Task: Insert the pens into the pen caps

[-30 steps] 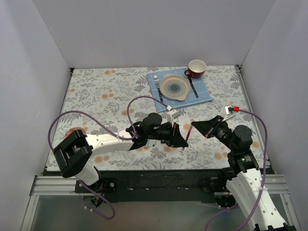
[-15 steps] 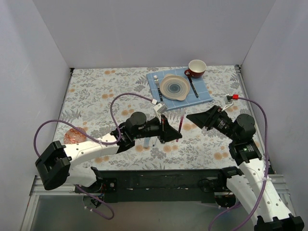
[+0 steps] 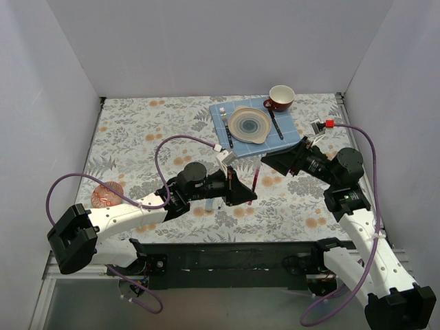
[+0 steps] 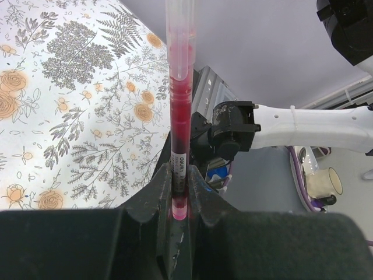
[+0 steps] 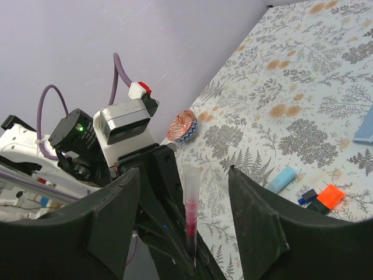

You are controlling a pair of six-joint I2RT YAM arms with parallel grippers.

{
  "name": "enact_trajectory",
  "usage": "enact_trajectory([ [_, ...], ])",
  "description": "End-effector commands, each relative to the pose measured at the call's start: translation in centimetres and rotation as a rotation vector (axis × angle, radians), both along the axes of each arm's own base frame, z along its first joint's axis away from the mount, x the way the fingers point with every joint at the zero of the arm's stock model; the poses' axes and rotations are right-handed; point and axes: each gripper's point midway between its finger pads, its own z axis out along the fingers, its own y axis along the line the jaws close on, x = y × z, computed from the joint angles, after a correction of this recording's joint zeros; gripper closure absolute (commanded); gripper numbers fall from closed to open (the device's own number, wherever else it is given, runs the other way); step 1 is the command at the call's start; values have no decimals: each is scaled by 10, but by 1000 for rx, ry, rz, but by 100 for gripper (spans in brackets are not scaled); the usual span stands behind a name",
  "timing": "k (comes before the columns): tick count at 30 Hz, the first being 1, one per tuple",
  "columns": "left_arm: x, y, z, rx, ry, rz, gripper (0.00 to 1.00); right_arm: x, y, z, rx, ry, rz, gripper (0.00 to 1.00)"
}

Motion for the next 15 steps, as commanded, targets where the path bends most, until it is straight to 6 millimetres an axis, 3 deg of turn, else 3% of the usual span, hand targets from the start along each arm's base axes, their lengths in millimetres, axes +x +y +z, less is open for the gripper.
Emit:
enact_trajectory([
  [1,-3,2,15,-47,-33,-11,100,-7,7,24,5,-113,55,35],
  [15,-4,-5,21,-70,-17,-35,100,-6,19,6,5,-89,91,44],
])
